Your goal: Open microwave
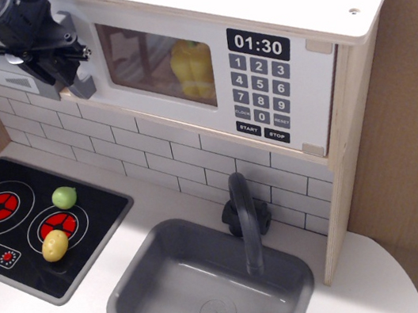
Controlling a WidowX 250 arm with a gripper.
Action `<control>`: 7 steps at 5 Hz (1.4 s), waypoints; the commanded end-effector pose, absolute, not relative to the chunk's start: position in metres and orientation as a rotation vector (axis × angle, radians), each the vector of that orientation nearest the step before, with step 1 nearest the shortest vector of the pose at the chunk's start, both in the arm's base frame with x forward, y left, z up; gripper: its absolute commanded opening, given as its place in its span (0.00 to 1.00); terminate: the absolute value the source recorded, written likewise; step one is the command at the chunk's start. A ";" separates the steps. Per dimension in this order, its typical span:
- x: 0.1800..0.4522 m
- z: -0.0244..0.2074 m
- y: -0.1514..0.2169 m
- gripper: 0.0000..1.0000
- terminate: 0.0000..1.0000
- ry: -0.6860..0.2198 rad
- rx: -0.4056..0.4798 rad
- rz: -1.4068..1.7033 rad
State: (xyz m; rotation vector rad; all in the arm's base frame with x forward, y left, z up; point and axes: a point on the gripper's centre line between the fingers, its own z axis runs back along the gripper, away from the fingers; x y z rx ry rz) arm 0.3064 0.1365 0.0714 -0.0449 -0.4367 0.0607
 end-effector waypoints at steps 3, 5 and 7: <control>0.204 0.101 0.098 1.00 0.00 -0.280 -0.118 -0.001; 0.231 0.166 0.084 1.00 0.00 -0.163 -0.343 0.138; 0.283 0.195 0.110 1.00 0.00 -0.236 -0.343 0.359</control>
